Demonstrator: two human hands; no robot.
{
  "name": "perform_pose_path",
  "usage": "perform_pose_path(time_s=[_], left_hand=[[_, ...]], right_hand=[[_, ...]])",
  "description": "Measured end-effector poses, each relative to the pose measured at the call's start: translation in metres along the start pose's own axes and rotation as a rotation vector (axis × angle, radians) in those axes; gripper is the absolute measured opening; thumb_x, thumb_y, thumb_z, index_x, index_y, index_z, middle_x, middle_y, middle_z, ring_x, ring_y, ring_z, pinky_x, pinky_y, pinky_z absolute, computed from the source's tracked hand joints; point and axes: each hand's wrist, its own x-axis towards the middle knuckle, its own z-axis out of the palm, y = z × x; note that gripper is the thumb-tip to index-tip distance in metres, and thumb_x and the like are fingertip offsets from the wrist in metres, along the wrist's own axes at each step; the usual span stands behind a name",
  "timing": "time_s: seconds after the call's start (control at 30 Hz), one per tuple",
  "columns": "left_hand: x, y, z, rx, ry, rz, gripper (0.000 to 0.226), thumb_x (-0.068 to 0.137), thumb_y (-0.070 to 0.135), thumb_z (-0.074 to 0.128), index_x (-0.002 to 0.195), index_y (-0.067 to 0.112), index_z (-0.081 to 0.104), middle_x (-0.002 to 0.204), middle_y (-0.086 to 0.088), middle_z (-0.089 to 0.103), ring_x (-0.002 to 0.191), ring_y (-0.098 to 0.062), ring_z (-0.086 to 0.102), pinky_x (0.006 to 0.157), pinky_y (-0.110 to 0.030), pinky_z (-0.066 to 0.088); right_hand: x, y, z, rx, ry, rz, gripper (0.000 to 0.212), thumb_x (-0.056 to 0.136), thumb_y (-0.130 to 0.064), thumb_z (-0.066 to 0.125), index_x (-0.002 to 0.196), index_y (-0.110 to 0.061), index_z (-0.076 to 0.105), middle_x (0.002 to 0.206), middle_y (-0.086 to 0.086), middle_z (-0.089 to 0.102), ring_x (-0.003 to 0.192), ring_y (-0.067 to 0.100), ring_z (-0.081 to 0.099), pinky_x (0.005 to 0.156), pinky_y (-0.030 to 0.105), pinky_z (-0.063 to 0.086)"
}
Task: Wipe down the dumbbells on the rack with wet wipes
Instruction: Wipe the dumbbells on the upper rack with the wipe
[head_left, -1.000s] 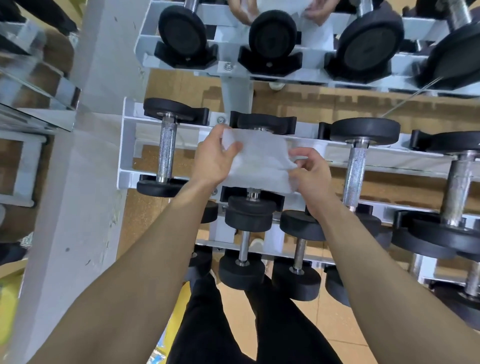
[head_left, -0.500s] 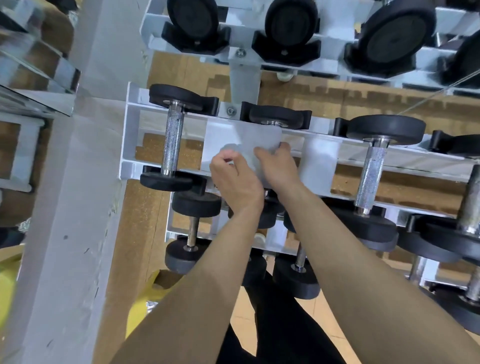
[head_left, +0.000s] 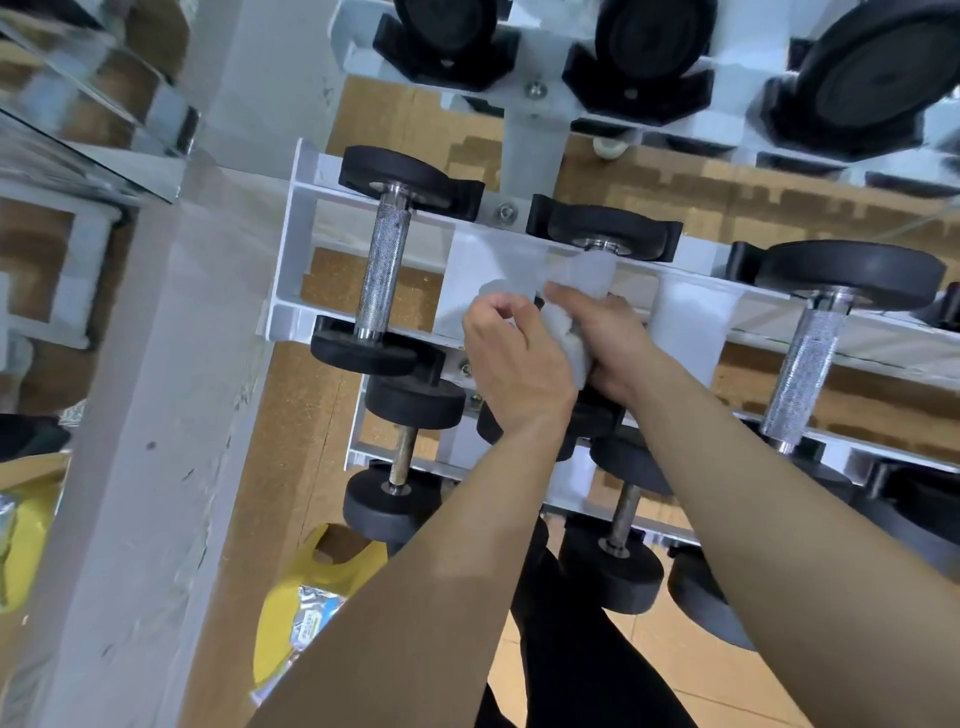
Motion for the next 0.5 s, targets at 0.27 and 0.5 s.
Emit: perform_pose_path(time_s=[0.27,0.5], left_hand=[[-0.001,0.000,0.001,0.026,0.011,-0.025,0.022,0.103,0.037,0.037,0.096,0.020,0.049,0.101,0.003,0.052,0.094,-0.019,0.049,0.089,-0.040,0.043],[0.000,0.000,0.001,0.072,-0.016,-0.023,0.021,0.107,0.032,0.037,0.098,0.016,0.048,0.102,0.003,0.050,0.090,-0.013,0.041,0.087,-0.029,0.035]], right_hand=[[-0.004,-0.002,0.004,-0.149,0.102,0.052,0.036,0.074,-0.026,0.088,0.100,-0.006,0.073,0.090,0.007,0.078,0.084,0.021,0.076,0.076,0.038,0.063],[-0.001,-0.020,0.000,0.306,-0.189,0.146,0.043,0.104,-0.021,0.050,0.075,-0.009,0.079,0.073,0.007,0.075,0.066,0.016,0.073,0.060,0.026,0.059]])
